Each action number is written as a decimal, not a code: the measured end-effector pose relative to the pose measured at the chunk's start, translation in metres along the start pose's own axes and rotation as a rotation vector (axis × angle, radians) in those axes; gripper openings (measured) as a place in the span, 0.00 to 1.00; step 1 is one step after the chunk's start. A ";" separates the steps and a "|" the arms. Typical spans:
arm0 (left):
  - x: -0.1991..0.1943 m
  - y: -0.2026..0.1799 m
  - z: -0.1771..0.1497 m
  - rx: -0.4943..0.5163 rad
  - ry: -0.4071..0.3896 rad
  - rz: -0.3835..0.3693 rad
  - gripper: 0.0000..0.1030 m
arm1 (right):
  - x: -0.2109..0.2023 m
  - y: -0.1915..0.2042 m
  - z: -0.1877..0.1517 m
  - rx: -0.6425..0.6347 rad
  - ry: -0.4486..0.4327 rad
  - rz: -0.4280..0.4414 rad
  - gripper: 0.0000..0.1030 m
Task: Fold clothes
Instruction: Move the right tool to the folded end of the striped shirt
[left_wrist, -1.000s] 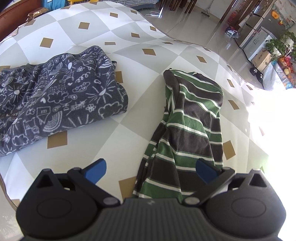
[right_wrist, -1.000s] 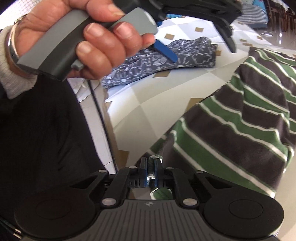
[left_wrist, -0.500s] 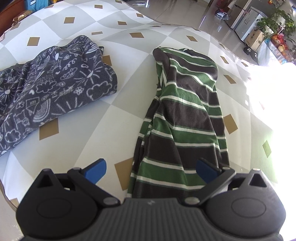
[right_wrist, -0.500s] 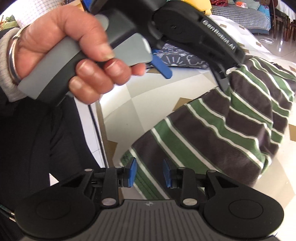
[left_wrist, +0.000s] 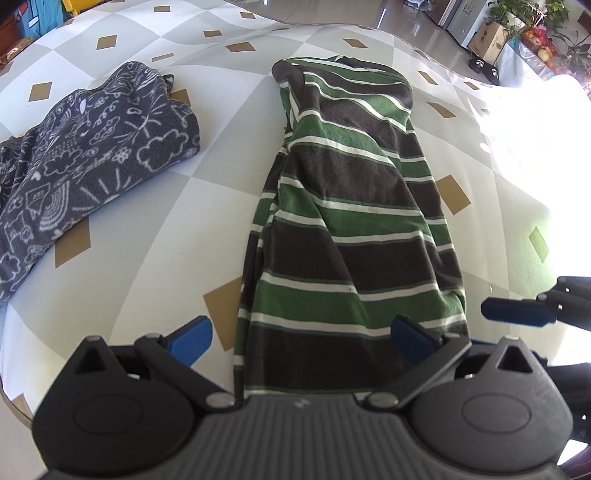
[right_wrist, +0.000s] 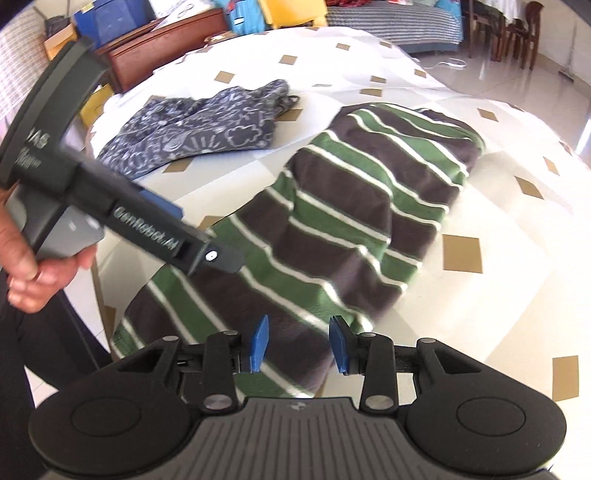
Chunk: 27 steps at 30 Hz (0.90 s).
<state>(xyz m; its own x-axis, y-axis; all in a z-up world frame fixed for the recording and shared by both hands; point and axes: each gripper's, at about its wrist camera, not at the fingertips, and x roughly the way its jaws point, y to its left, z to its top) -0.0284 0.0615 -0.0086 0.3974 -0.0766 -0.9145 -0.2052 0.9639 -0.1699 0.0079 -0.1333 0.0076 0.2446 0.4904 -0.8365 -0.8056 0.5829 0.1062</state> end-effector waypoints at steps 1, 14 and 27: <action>0.001 -0.001 0.000 0.002 -0.001 0.000 1.00 | 0.001 -0.006 0.002 0.024 -0.005 -0.011 0.35; 0.014 -0.020 -0.007 0.046 -0.006 -0.026 1.00 | 0.034 -0.057 0.031 0.200 -0.085 -0.158 0.36; 0.022 -0.024 -0.012 0.105 0.000 -0.013 1.00 | 0.080 -0.077 0.068 0.251 -0.162 -0.245 0.36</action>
